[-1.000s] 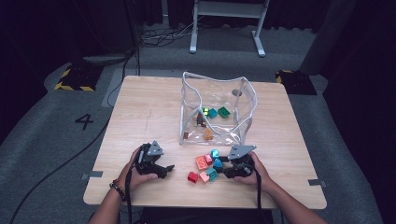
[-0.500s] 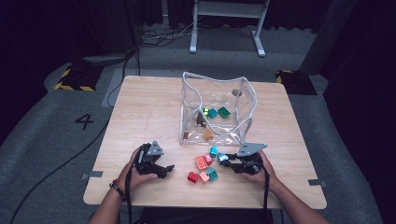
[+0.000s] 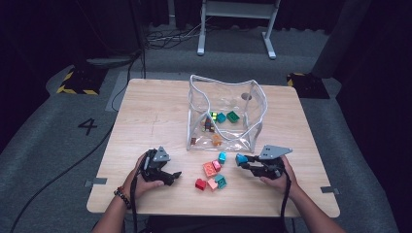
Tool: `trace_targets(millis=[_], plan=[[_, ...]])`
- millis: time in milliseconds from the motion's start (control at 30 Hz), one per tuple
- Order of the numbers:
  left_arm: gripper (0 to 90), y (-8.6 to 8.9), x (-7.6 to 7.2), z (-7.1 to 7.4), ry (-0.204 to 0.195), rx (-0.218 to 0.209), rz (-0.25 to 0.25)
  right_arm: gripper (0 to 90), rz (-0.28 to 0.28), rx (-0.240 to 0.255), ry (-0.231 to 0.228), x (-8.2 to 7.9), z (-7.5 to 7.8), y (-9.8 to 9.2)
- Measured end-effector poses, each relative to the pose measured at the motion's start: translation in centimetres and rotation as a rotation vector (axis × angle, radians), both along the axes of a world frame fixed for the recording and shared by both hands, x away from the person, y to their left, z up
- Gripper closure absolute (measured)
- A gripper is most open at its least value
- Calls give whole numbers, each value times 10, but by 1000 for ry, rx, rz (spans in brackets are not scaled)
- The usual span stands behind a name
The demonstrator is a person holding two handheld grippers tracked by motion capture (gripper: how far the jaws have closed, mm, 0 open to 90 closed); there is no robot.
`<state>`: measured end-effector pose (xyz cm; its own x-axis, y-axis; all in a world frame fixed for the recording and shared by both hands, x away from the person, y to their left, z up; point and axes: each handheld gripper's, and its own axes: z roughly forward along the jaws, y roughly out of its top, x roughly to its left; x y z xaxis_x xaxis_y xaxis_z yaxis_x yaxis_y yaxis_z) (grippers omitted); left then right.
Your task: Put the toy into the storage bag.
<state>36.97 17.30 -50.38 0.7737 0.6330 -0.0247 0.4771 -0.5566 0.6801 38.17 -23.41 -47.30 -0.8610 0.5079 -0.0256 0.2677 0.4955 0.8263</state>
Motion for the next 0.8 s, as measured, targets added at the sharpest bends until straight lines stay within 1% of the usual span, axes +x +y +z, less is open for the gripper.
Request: trace_targets(millis=[67, 100, 133, 300, 333, 433, 500, 567, 600, 633, 700, 733, 800], plan=[[141, 0, 0, 0, 0, 0, 0, 680, -8, 5, -3, 0, 2, -3], [141, 0, 0, 0, 0, 0, 0, 680, -17, 7, -10, 0, 4, -7], [141, 0, 0, 0, 0, 0, 0, 680, -30, 26, -18, 2, 8, -15], [141, 0, 0, 0, 0, 0, 0, 680, -81, 53, -41, 5, 18, -34], [141, 0, 0, 0, 0, 0, 0, 680, -81, 53, -41, 5, 18, -34], [141, 0, 0, 0, -1, 1, 0, 681, -119, 71, -53, 6, 24, -47], [141, 0, 0, 0, 0, 0, 0, 681, -140, 74, -71, 8, 27, -52], [141, 0, 0, 0, 0, 0, 0, 681, -155, 77, -76, 8, 30, -56], [142, 0, 0, 0, 0, 0, 0, 681, -174, 90, -79, 9, 32, -59], [141, 0, 0, 0, 0, 0, 0, 681, -179, 88, -86, 11, 34, -62], [142, 0, 0, 0, 0, 0, 0, 681, -184, 90, -88, 12, 35, -64], [141, 0, 0, 0, 0, 0, 0, 681, -203, 101, -91, 15, 38, -69], [141, 0, 0, 0, 0, 1, 0, 681, -219, 109, -92, 19, 41, -74]])
